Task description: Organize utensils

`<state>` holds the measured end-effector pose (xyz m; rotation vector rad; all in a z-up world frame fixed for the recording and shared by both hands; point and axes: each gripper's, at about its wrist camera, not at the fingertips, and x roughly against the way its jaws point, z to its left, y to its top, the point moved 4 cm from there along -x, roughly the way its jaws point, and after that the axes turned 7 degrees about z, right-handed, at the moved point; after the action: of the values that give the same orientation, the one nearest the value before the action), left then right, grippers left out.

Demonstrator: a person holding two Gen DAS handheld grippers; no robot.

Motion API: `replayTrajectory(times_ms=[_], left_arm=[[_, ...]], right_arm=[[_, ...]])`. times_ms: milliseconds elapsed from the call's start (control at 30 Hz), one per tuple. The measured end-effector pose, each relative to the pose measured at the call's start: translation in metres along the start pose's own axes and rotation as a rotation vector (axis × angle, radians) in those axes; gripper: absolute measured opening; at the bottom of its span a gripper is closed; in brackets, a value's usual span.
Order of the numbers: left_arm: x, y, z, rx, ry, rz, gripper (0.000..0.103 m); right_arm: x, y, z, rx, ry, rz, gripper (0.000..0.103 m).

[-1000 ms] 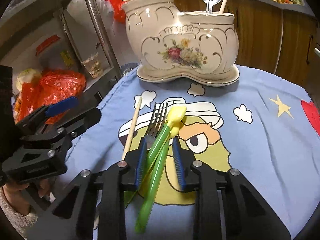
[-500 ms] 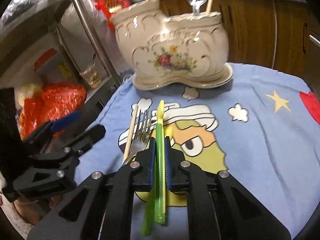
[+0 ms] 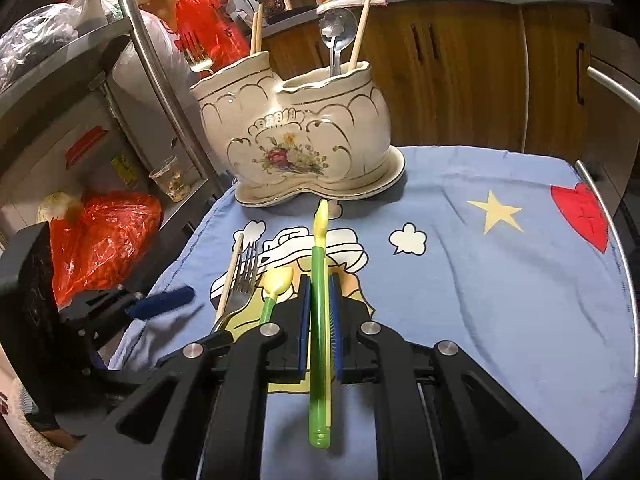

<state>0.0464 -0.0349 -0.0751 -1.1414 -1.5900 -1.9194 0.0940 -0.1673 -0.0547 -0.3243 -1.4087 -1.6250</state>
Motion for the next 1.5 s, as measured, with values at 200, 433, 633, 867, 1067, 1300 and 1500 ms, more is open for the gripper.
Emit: replayTrajectory(times_ms=[200,433,633,867,1067,1300,1500], left_arm=[[-0.003,-0.002,-0.001,-0.003,-0.005,0.025,0.029],[-0.005,-0.003,-0.001,0.0,-0.009,0.042,0.02],[-0.004,-0.004,0.003,0.015,-0.029,0.043,0.015],[0.001,-0.004,0.004,0.011,-0.053,0.042,0.006],[0.009,0.002,0.005,0.026,-0.065,-0.011,0.006],[0.014,0.006,0.014,0.055,-0.075,-0.037,0.006],[0.015,0.007,0.021,0.066,-0.085,-0.04,0.006]], right_arm=[[0.001,0.0,-0.002,-0.004,0.004,-0.001,0.009],[0.002,0.0,-0.002,-0.008,-0.001,-0.002,0.009],[0.001,-0.001,-0.002,-0.004,-0.006,0.004,0.009],[-0.01,-0.004,-0.004,0.026,-0.058,0.069,0.009],[-0.017,-0.012,0.001,0.056,-0.072,0.117,0.009],[-0.025,-0.011,0.006,0.108,-0.129,0.125,0.012],[-0.037,-0.008,0.007,0.147,-0.172,0.138,0.009]])
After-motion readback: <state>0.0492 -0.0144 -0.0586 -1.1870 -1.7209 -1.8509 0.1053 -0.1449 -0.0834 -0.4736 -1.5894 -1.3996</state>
